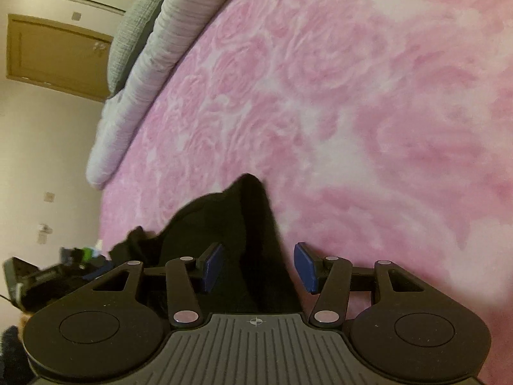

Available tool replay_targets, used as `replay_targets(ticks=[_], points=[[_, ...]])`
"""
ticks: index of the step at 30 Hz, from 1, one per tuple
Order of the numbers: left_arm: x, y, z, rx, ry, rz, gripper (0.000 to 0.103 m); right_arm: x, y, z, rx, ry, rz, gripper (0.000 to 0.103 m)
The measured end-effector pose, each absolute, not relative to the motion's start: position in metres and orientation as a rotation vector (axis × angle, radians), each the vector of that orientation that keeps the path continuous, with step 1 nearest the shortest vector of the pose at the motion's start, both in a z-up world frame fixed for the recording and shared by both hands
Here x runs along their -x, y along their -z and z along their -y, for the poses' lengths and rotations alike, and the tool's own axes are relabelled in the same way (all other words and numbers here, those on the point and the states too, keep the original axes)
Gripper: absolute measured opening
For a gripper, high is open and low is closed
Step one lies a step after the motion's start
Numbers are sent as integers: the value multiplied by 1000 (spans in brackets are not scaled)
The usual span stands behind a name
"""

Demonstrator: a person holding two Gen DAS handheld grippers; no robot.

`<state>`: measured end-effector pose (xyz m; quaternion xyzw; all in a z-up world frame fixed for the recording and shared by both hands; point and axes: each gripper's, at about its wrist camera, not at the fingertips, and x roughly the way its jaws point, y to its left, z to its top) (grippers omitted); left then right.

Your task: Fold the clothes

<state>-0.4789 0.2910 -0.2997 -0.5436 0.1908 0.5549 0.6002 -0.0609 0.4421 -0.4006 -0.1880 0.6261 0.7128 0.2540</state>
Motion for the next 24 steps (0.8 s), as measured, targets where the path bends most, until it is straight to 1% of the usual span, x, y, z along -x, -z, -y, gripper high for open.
replay_targets(ticks=[3,5,6,7,8,10,12,15,16,18,20,22,24], points=[[479,302,-291,1274,-1291,-442,24,67,411,-454,459,-1934,-1772,53],[480,305,-290,1293,-1297,-443,24,75,411,-459,480,-1965,-1757,53],[480,306,-290,1302,-1301,-443,24,81,410,-461,508,-1983,-1731,51],[480,307,-289,1310,-1302,-446,24,88,407,-463,542,-2006,-1694,40],[480,307,-289,1312,-1303,-452,24,96,404,-465,579,-2026,-1654,13],[480,305,-289,1305,-1301,-459,24,109,389,-463,635,-2081,-1506,9],[481,301,-288,1290,-1298,-460,24,109,368,-458,610,-2140,-1377,9],[483,297,-288,1270,-1305,-454,24,77,337,-451,457,-2077,-1216,9],[484,297,-288,1266,-1311,-450,24,62,332,-451,412,-2023,-1191,9],[484,301,-289,1272,-1322,-450,24,36,339,-456,375,-1898,-1209,9],[483,305,-289,1277,-1328,-457,24,27,356,-463,402,-1810,-1271,9],[481,309,-286,1278,-1328,-470,24,22,374,-469,428,-1735,-1334,18],[482,310,-282,1281,-1327,-486,24,19,381,-473,440,-1693,-1356,39]])
